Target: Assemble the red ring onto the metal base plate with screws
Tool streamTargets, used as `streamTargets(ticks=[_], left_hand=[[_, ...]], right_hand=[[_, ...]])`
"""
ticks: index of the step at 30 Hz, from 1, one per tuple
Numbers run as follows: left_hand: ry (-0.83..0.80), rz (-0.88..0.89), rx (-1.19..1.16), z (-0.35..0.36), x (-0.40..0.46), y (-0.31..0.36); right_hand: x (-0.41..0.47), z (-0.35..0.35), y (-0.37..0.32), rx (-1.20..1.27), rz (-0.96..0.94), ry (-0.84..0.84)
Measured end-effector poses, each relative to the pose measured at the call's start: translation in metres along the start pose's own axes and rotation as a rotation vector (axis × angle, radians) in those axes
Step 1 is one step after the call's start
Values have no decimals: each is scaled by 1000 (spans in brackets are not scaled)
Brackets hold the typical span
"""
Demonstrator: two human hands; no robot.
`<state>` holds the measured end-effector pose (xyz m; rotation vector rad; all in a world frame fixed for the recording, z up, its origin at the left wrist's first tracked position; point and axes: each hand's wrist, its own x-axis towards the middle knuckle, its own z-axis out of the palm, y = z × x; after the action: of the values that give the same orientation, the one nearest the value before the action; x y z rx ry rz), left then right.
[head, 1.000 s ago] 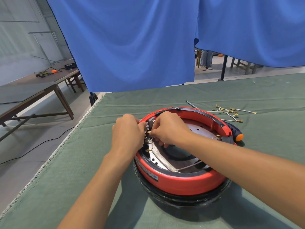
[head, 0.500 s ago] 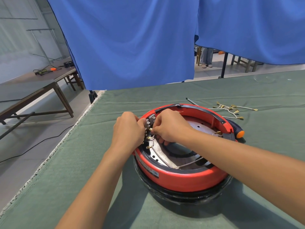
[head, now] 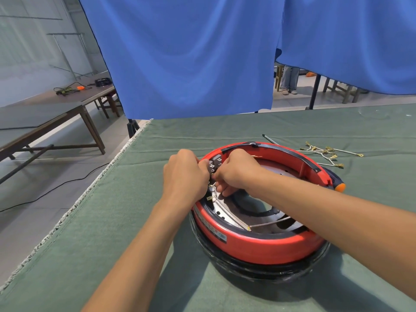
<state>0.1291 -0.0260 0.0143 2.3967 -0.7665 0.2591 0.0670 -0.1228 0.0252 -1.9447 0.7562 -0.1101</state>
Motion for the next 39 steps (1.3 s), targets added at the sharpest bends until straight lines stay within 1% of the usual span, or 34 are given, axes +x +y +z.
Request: streamTargets(ticks=[4,8,11,15,17,19,23,25,29,32,35,39], left_hand=[[1,-12,9,1,1,-1],[-29,-26,-7,-1,0,-1],[-45,-23,-11,-1,1,-2],[-59,-23,-21,0,3,-3],[-58,-23,-21,-1,3,-3],[-57,-22,-26,-1,2,-2],[-51,-20,-27,-1,2,-3],[-45,-15,-24,0,3,-3],[-33,-13,-21,0,3,-4],[-20,-13,-4,1,3,-4],[-24,-20,-13,1,3,-4],[-26,-26,-24,0,3,-2]], right_hand=[[1,2,-2,-26,-1,-3],[-2,-5,0,-138,-75,-61],[-8,-19,4,-239,-150,-6],[-11,-39,13,-463,-195,121],[-12,-40,16,-568,-219,137],[-12,-36,19,-621,-233,125],[-7,-26,18,-600,-314,169],[-6,-23,17,-543,-320,185],[-4,-22,16,-312,-198,104],[-2,-19,12,-181,-129,92],[-2,-20,10,-182,-118,83],[-6,-26,10,-217,-123,18]])
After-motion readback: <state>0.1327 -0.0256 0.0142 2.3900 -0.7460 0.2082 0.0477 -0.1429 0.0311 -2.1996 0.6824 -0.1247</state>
